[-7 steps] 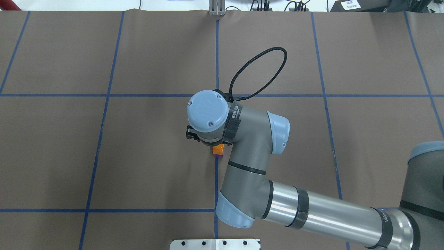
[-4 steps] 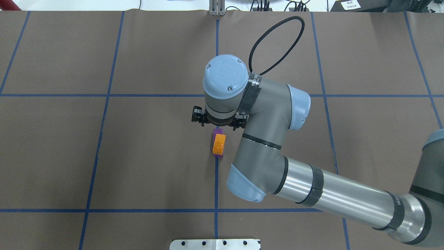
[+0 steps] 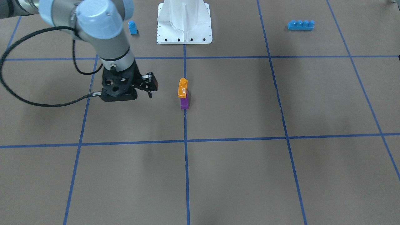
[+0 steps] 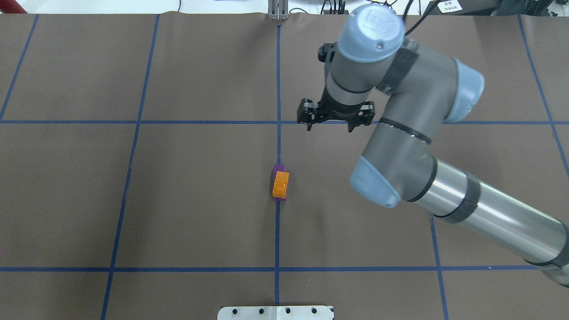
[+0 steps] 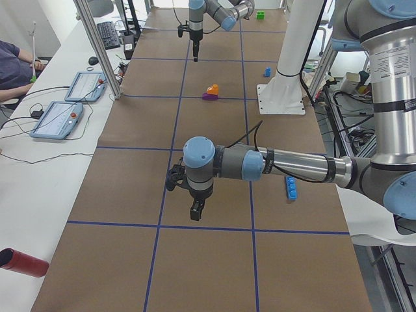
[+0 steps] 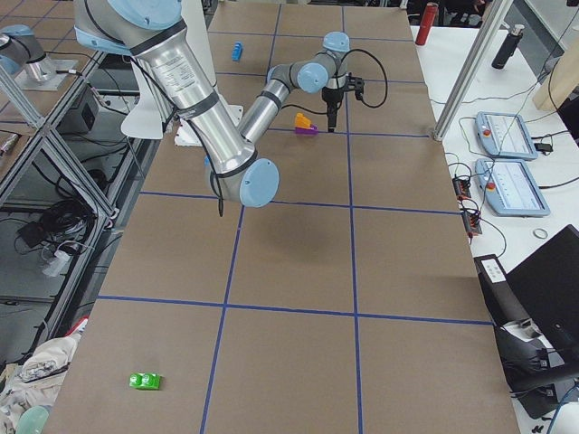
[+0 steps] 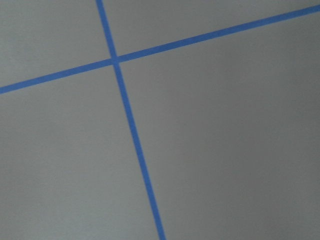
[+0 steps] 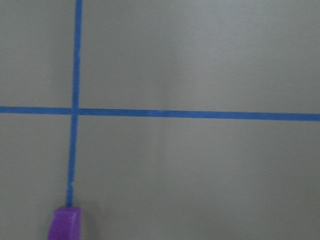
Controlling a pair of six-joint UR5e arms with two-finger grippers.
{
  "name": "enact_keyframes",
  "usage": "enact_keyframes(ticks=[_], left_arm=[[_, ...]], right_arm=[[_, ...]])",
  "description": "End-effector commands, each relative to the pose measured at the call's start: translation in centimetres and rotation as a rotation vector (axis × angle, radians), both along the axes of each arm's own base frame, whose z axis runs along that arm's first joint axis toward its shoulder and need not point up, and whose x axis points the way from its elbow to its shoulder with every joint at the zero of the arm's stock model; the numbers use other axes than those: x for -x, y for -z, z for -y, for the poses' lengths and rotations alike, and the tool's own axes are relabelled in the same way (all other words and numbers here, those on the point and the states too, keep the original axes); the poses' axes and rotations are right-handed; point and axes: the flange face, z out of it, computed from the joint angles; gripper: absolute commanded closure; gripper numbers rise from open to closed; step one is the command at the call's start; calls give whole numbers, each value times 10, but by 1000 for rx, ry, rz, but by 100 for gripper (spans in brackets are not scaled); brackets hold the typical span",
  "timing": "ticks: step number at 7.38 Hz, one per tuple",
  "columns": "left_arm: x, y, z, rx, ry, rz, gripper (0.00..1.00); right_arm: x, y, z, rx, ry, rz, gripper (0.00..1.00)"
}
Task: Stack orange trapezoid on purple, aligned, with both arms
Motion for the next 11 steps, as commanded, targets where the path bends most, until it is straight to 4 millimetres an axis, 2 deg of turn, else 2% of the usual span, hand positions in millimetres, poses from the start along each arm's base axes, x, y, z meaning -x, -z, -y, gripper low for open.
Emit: enact_keyframes(ticks=[1,3,5,6,7,8,9,10,11], left_arm=[[3,-1,-2,12,1,1,0],[5,1,-1,7,4,8,0],[11,-1,0,23,21,1,0],[12,-1,2,45,21,1,0],[17,-7,-4,53,32,1,0],[25,-10,-10,60,51,1,0],[30,-11,-10,54,61,8,0],[40,-3,-9,38,88,3,0],[42,0,-8,32,93,-3,0]], right_arm=[[-147,-107,8,-88,113,-41,0],[-273,-206,9,-171,211,-88,0],[-386,-302,-6,-149,217,-50,0],[-420,-336,-24,-91,162,-56,0],[-438,-372,-57,-60,174,-61,0],[-456,-380,-69,-54,149,-65,0],[-464,-402,-93,-19,136,-64,0],[-466,-403,-97,-9,113,-64,0],[-466,-401,-98,-8,107,-65,0]])
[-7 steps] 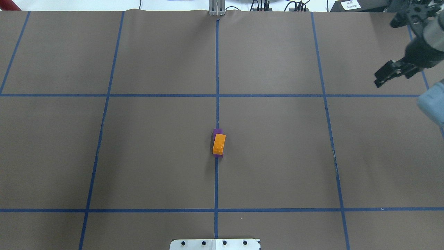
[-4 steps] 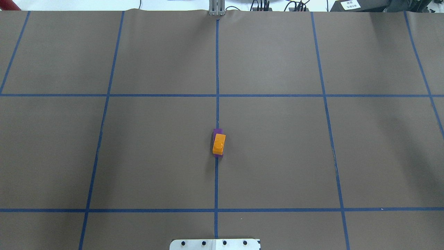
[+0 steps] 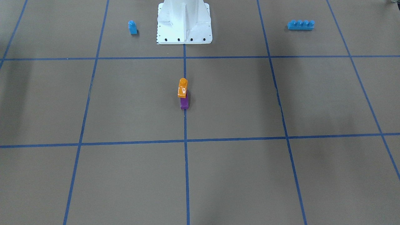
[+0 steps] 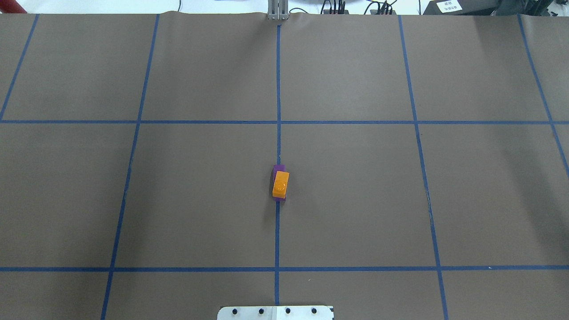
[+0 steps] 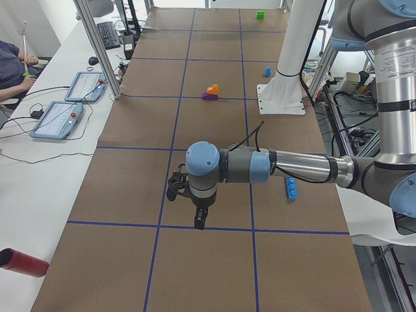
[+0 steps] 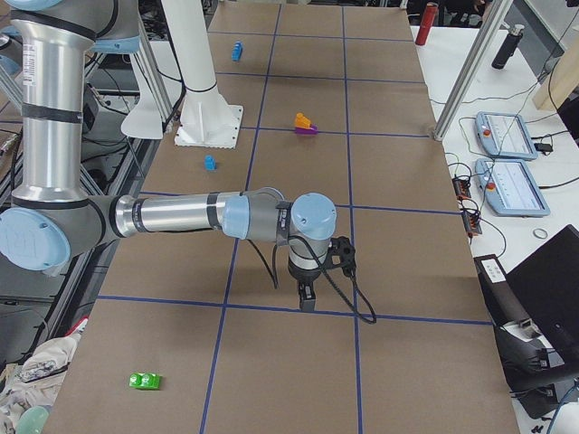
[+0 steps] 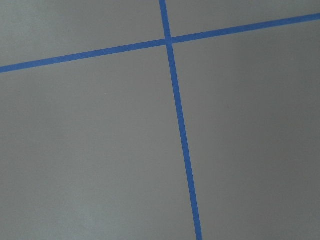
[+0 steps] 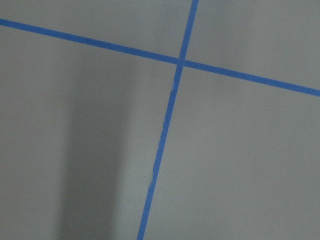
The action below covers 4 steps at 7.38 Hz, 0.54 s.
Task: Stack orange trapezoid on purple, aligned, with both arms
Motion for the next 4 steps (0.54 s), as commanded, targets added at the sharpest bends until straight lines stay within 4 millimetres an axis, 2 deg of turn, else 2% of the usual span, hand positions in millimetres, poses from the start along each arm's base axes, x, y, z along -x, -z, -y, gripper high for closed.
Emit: enact_keyframes(ticks=[1,2,4], left_arm=[[5,8,6,-20,14,-4,0],[5,10,7,-33,15,-4,0],[6,13,8,-61,14,-2,0]], right_arm=[[-3,0,-5,21,-37,-2,0],[-3,12,-3,28,-73,-6,0],[-2,20,4,-9,-101,-27,0]])
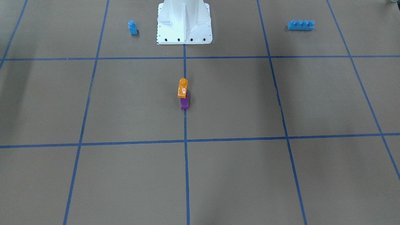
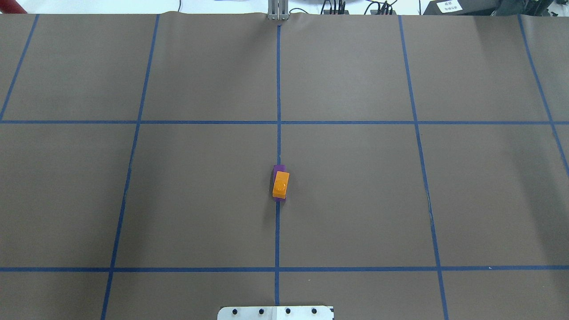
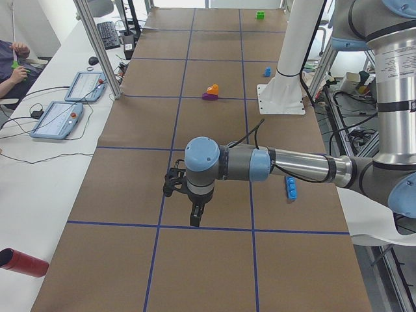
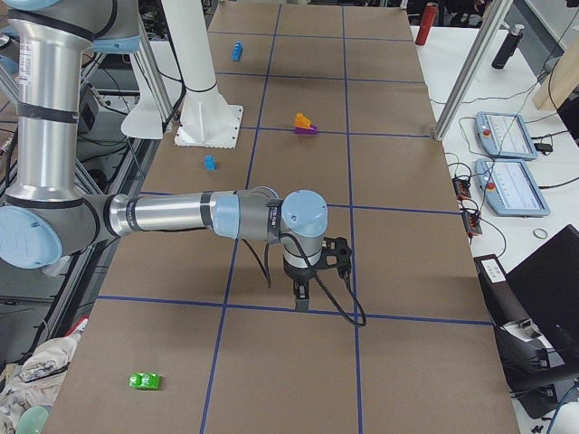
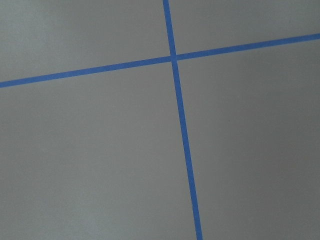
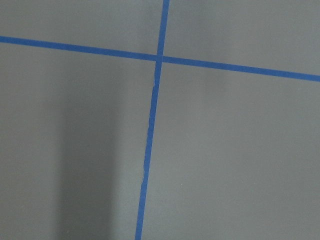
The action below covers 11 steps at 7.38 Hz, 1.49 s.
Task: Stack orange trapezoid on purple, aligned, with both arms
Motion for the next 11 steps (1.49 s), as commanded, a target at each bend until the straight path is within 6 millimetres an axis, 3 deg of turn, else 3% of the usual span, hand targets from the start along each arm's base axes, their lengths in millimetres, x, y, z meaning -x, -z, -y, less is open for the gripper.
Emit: enact_keyframes(ticks=[1,4,11], left_arm=[[0,1,2,-18,-1,0,0],[1,0,-1,-14,2,4,0],[0,-3,-6,-3,2,2,0]], right_arm=[[6,7,7,-31,-19,-12,0],[21,10,11,-41,2,-7,0],[26,16,11,-65,5,56,0]])
